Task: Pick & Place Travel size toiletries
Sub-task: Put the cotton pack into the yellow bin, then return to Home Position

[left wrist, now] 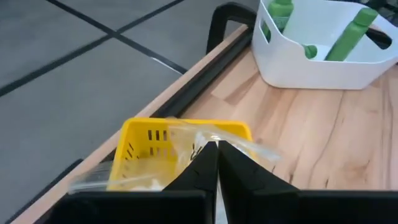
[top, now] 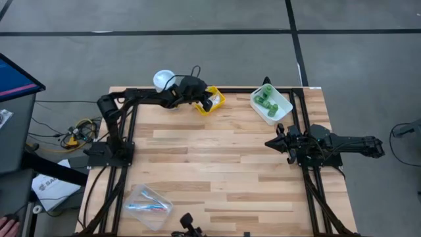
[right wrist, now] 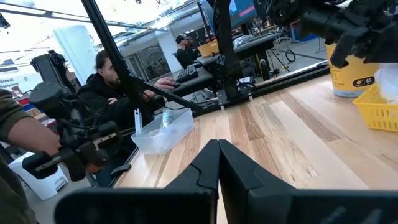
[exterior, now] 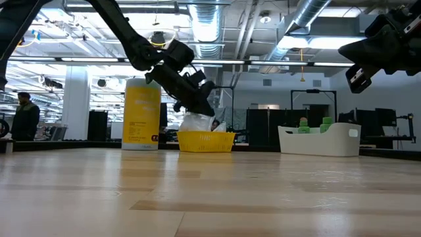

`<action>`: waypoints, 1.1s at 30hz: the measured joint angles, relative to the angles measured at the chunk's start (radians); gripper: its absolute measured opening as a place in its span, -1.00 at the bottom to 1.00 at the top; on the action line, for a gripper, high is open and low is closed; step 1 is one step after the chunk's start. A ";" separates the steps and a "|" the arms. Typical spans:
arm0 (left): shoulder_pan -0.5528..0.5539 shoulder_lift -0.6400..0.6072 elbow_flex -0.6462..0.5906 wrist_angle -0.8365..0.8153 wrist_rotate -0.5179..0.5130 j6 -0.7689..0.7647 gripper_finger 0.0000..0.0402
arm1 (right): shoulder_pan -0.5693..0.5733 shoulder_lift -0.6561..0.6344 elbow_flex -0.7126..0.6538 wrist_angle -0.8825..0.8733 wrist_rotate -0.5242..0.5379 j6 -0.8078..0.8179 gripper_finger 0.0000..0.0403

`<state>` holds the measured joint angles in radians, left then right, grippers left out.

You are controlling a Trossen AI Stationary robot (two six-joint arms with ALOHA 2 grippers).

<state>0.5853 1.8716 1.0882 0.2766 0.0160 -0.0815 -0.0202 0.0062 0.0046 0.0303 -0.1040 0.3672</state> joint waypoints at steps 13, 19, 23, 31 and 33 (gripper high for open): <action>-0.008 -0.065 -0.002 0.028 0.069 0.073 -0.32 | 0.000 0.000 0.000 0.000 0.000 0.000 -1.00; -0.024 -0.277 -0.002 0.031 0.097 0.009 0.08 | 0.000 0.000 0.000 0.000 0.000 0.000 -1.00; -0.025 -0.500 -0.033 0.035 0.094 0.038 0.09 | 0.000 0.000 0.000 0.000 0.000 0.000 -1.00; -0.025 -0.956 -0.312 0.027 0.036 0.103 -0.87 | 0.000 0.000 0.000 0.000 0.000 0.000 -1.00; -0.024 -1.063 -0.413 0.024 0.030 0.083 -0.94 | 0.000 0.000 0.000 0.000 0.000 0.000 -1.00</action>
<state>0.5610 0.8090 0.6754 0.3006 0.0457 0.0014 -0.0202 0.0063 0.0044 0.0303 -0.1040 0.3672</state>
